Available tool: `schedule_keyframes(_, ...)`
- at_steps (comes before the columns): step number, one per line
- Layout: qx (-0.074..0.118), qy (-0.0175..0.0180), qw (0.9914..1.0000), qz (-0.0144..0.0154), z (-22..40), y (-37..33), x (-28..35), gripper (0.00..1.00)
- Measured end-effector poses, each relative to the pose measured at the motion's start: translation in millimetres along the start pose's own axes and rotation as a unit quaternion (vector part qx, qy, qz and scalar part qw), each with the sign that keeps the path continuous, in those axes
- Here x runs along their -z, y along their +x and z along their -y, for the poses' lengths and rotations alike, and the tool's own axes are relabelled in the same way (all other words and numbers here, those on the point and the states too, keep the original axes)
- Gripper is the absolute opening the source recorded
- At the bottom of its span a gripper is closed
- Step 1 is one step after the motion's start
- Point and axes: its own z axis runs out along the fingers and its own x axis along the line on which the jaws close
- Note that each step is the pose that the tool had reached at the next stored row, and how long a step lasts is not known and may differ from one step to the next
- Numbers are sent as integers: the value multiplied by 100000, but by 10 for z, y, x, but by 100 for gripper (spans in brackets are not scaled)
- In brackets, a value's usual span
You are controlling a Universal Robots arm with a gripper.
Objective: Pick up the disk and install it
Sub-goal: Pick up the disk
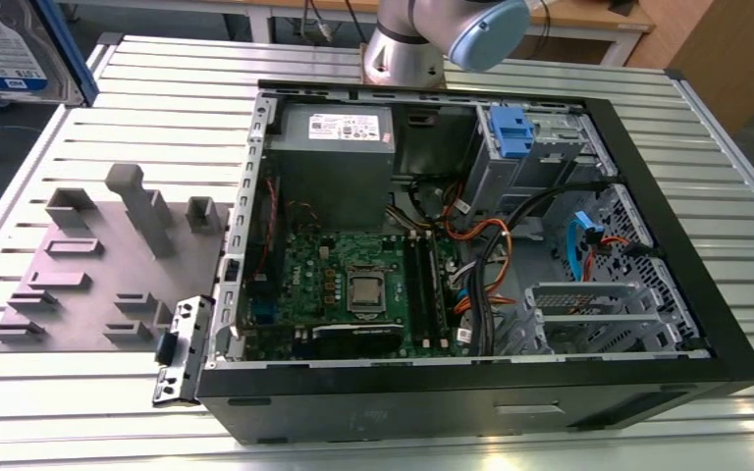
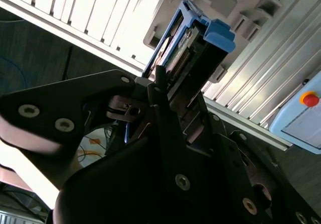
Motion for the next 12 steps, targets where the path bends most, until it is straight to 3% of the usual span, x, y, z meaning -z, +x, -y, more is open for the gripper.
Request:
schedule_keyframes(4,-1,-7,100000,-5,-2,-2,49,35)
schedule_keyframes(12,-5,5,100000,3,2,-3,54,35)
